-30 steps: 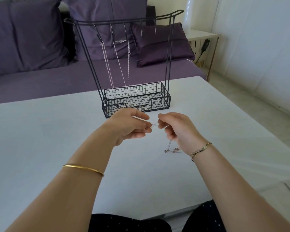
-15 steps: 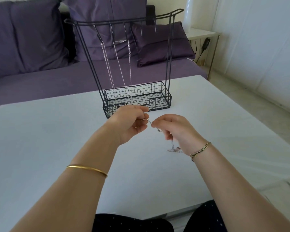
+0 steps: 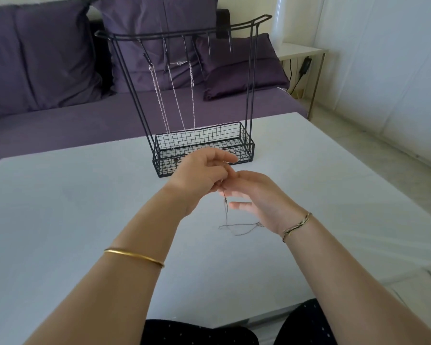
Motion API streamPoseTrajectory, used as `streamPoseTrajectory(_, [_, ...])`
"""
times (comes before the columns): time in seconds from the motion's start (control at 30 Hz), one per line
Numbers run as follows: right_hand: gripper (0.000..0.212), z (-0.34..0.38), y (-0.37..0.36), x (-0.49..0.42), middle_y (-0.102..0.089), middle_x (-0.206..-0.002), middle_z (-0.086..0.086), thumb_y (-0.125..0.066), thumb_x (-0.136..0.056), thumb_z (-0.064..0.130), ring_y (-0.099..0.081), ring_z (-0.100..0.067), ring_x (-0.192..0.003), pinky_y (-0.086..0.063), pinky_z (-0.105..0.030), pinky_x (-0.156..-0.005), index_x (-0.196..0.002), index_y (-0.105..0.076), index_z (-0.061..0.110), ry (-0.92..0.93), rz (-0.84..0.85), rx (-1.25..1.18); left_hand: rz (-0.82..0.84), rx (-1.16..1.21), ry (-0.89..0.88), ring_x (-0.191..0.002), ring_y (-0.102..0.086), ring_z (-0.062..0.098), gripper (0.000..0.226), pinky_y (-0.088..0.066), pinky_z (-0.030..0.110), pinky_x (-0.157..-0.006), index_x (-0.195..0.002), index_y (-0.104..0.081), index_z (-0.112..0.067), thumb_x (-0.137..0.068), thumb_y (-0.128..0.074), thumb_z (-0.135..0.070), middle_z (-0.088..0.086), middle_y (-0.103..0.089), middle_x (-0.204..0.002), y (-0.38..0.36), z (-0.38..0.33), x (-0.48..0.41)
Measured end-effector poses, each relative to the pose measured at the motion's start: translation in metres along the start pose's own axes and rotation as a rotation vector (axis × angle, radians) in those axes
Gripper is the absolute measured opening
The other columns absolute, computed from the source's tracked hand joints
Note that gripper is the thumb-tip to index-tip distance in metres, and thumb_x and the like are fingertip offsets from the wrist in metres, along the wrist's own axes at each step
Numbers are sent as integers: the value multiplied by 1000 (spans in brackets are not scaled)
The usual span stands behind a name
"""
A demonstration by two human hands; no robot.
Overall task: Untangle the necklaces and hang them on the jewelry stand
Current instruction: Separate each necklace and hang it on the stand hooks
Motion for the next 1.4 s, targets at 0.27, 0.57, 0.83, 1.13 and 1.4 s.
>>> streamPoseTrajectory(0.27, [11,16,42,1,-70,-77,-4,-53,-85,6,-70,-22,-84,-49,-32,-74,-76,-56,12,227,-375,37,-145,-774,-163,-82,-53,12,37,-41,16,-52,-112,-63,-20,-84,-51,2,-2,-60,-103,11,-13,1])
streamPoseTrajectory(0.57, [3,27,80,18,-59,-80,-1,-53,-86,10,-53,-19,-76,-36,-28,-61,-84,-54,10,329,-803,476,-488,-509,38,-57,-46,15,35,-36,24,-53,-67,-58,-14,-81,-33,6,2,-59,-73,60,0,6])
streamPoseTrajectory(0.83, [24,-6,105,6,-58,-76,-11,-51,-87,11,-60,-27,-70,-42,-32,-66,-64,-47,16,110,-821,46,-713,114,243,-54,-45,15,35,-54,33,-70,-71,-50,-14,-87,-24,3,3,-49,-69,84,27,18])
streamPoseTrajectory(1.13, [11,-1,83,6,-61,-67,-4,-58,-91,11,-61,-15,-57,-52,-22,-52,-80,-59,12,80,-550,-331,-578,-64,397,-57,-51,18,33,-52,32,-60,-81,-55,-6,-92,-26,5,8,-55,-71,86,60,16])
streamPoseTrajectory(1.4, [10,48,39,17,-57,-67,0,-58,-88,3,-64,-15,-52,-55,-29,-56,-82,-64,8,398,-317,127,-148,-481,193,-108,-54,17,33,-43,30,-88,-115,-64,-16,-90,-48,-1,-2,-61,-115,28,26,-3])
Point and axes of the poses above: each hand's wrist, its own x-axis away from the middle knuckle, its own y-axis out of the back of the hand, z = x × y, the point moved 9 cm from there along -x, towards the middle knuckle
